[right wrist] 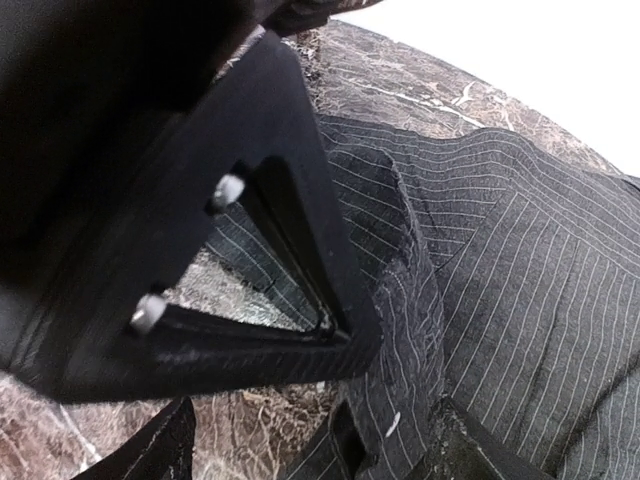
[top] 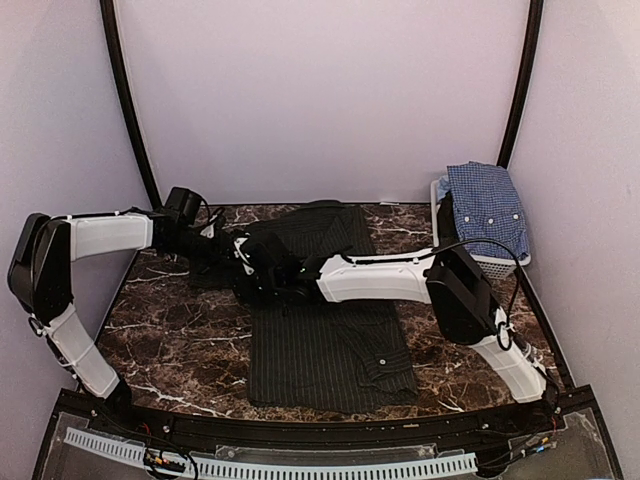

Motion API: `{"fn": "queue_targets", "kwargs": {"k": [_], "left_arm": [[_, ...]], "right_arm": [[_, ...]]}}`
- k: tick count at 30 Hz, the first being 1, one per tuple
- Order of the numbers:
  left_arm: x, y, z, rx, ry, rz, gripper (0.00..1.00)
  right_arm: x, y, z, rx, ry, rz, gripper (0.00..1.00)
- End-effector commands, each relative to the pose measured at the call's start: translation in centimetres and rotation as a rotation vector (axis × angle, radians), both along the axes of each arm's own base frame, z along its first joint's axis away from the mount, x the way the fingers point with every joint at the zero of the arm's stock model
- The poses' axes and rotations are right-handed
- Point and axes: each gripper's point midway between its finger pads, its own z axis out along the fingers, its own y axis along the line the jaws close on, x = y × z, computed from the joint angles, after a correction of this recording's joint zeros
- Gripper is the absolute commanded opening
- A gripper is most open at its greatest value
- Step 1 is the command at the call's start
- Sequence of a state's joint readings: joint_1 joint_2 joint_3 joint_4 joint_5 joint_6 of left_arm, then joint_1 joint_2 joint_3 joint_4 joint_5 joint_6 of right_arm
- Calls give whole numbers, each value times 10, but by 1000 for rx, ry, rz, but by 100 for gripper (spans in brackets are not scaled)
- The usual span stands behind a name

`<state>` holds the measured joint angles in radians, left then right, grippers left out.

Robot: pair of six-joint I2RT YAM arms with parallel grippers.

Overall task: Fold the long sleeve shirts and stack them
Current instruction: Pass from the left arm to the right

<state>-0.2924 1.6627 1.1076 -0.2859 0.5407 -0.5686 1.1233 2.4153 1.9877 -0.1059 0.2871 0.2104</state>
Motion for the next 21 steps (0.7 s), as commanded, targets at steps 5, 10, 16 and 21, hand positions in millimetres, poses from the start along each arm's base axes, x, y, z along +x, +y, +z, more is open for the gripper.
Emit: {"fn": "queue_targets", "kwargs": {"k": [5, 10, 16, 21], "left_arm": [[2, -2, 36, -27, -69, -8, 0], [2, 0, 40, -20, -79, -6, 0], [2, 2, 47, -14, -93, 4, 1], [4, 7, 66, -12, -146, 44, 22]], "right_arm": [[26, 0, -13, -54, -78, -70, 68], [35, -1, -7, -40, -88, -87, 38], [36, -2, 7, -16, -80, -90, 0], [36, -6, 26, 32, -41, -72, 0]]}}
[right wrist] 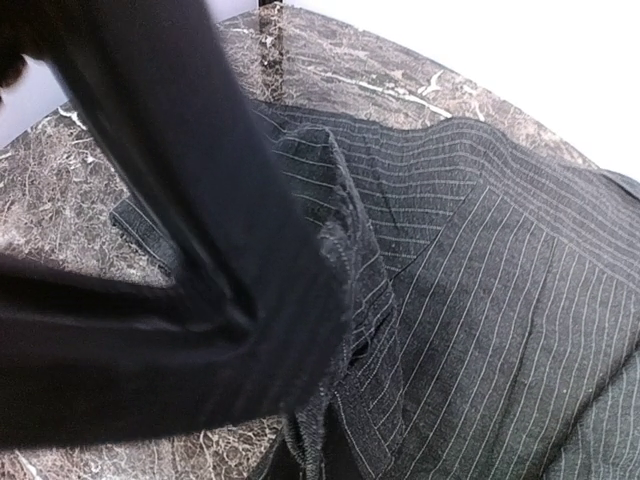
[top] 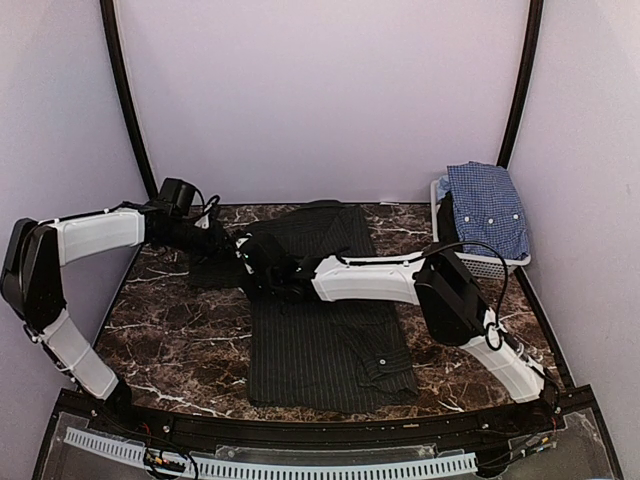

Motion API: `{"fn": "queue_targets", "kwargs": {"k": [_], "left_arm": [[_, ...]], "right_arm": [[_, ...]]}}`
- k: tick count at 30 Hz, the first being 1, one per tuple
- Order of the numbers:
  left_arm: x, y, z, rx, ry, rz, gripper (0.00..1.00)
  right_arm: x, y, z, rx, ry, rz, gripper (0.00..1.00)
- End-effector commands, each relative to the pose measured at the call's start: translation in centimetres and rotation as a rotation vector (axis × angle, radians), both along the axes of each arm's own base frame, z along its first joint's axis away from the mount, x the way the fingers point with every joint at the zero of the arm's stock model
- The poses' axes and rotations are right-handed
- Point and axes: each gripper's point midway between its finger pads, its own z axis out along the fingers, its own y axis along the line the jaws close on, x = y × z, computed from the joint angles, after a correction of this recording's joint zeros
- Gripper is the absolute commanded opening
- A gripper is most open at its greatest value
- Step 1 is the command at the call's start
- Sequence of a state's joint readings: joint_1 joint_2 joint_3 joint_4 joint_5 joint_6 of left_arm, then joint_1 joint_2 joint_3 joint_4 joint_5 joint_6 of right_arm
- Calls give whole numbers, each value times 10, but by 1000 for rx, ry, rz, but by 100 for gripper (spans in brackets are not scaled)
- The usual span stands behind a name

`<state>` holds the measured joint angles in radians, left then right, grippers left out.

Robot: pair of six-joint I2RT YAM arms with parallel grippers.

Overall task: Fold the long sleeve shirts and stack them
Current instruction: Pass from the left arm to the right, then pick up the 1/3-folded shirt from the center of the board.

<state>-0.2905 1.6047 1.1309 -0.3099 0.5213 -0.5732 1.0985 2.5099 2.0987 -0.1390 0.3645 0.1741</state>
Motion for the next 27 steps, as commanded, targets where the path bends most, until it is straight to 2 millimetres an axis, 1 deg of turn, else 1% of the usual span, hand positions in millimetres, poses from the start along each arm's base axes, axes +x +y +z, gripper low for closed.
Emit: {"fn": "queue_targets", "kwargs": {"k": [1, 2, 3, 4, 5, 6, 7, 8, 9, 10, 11, 12, 13, 14, 15, 16, 17, 18, 19, 20, 21, 22, 23, 24, 25, 26, 27], "left_arm": [[1, 6, 47, -9, -112, 39, 24], [0, 8, 50, -4, -120, 47, 29], [-2, 12, 59, -1, -148, 64, 31], [-5, 15, 58, 8, -148, 77, 34], [-9, 17, 66, -2, -166, 85, 35], [-16, 18, 61, -5, -152, 83, 37], [-22, 19, 66, -17, -158, 87, 37], [-29, 21, 56, -16, -133, 88, 38], [-36, 22, 59, -24, -140, 90, 39], [-46, 23, 45, -21, -106, 92, 39], [-53, 24, 47, -28, -111, 93, 39], [-65, 23, 38, -29, -92, 90, 40], [-76, 23, 24, -22, -61, 85, 40], [-86, 18, 23, -27, -54, 71, 40], [-100, 10, 10, -14, -20, 41, 41], [-107, 8, 6, -8, -7, 38, 41], [-124, 0, -7, 18, 32, 3, 41], [-133, -3, -11, 25, 53, -6, 41], [-151, -9, -24, 56, 92, -42, 41], [-160, -10, -28, 61, 114, -46, 41], [-176, -12, -39, 83, 149, -73, 41], [-184, -13, -40, 75, 161, -75, 41], [-198, -14, -50, 82, 190, -100, 41], [-208, -13, -56, 79, 218, -99, 41], [-218, -19, -57, 60, 236, -122, 41], [-228, -20, -65, 65, 263, -134, 42], [-239, -25, -68, 63, 286, -153, 42]], "right_arm": [[5, -2, 48, 100, 15, 6, 0], [5, -3, 53, 114, 24, 14, 0], [5, -4, 58, 126, 33, 21, 0], [6, -6, 65, 138, 40, 24, 0], [7, -7, 70, 147, 47, 28, 0], [8, -10, 74, 154, 54, 29, 0], [9, -13, 79, 160, 58, 27, 0], [11, -17, 84, 165, 61, 23, 0], [12, -20, 88, 170, 65, 23, 0], [15, -24, 94, 176, 65, 20, 0], [17, -29, 98, 178, 65, 15, 0], [20, -34, 106, 186, 60, 10, 0], [22, -38, 111, 190, 58, 5, 0], [27, -44, 115, 192, 57, -3, 0], [32, -51, 120, 194, 54, -15, 0], [36, -56, 124, 194, 51, -23, 0], [39, -62, 128, 196, 49, -32, 0], [43, -67, 132, 196, 48, -37, 0], [45, -72, 134, 195, 48, -38, 0], [48, -76, 137, 195, 47, -42, 0], [49, -79, 137, 191, 46, -43, 0], [50, -82, 140, 191, 44, -43, 0], [50, -85, 141, 188, 42, -43, 0], [51, -88, 142, 186, 39, -43, 0], [51, -90, 143, 184, 37, -42, 0], [52, -93, 145, 184, 34, -44, 0], [53, -94, 147, 182, 33, -45, 0]]}}
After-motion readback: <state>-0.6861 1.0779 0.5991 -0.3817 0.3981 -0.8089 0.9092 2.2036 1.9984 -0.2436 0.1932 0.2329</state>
